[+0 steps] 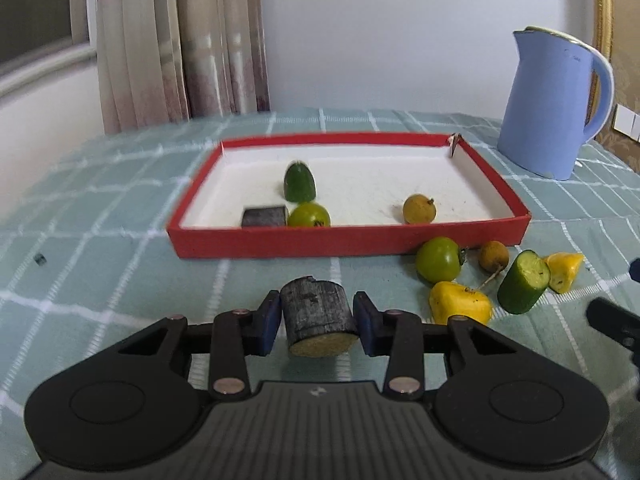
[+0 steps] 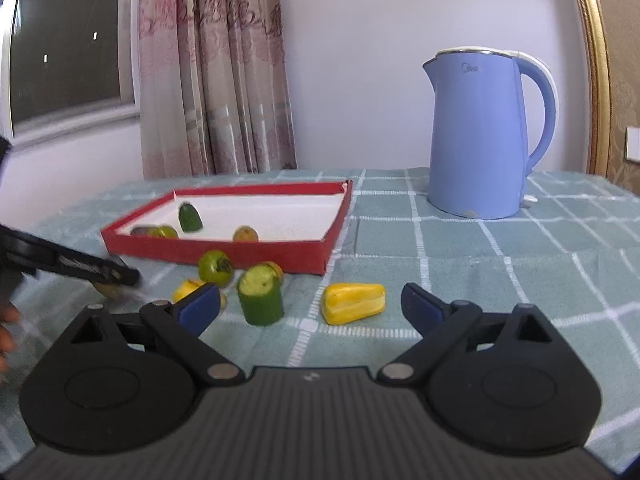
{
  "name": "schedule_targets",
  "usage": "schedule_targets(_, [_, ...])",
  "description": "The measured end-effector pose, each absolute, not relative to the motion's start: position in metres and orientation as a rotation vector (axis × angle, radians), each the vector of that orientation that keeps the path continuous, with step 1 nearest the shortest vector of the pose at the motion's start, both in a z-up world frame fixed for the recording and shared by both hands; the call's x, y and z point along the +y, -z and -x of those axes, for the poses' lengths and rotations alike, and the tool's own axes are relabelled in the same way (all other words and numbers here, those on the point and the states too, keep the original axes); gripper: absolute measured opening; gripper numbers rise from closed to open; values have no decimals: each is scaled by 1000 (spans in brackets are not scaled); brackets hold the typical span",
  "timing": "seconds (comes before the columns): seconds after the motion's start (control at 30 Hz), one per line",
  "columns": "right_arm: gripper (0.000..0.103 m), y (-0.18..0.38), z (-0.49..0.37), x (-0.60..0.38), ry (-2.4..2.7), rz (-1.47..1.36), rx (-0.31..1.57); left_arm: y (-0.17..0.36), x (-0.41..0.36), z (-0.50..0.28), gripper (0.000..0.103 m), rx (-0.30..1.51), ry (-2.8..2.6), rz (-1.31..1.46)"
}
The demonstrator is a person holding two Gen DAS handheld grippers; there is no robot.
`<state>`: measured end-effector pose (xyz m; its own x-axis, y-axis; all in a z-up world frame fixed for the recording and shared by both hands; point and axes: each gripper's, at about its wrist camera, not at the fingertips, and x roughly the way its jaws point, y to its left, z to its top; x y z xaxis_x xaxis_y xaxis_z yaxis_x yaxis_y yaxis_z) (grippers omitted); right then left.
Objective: Organize fruits
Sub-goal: 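Lift the log piece with the left gripper while the right gripper grasps a yellow pepper piece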
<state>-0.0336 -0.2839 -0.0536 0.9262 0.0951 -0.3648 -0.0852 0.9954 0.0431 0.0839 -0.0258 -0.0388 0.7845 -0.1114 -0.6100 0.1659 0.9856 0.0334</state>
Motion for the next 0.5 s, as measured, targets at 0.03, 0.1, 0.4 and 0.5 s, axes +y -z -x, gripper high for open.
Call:
schedule_targets(0.03, [94, 54, 32, -283, -94, -2, 384, 36, -25, -81, 39, 641, 151, -93])
schedule_targets(0.1, [90, 55, 26, -279, -103, 73, 415, 33, -24, -77, 39, 633, 161, -89])
schedule_targets(0.4, [59, 62, -22, -294, -118, 176, 545, 31, -18, -70, 39, 635, 127, -95])
schedule_targets(0.5, [59, 63, -34, -304, -124, 150, 566, 29, -18, -69, 39, 630, 136, -91])
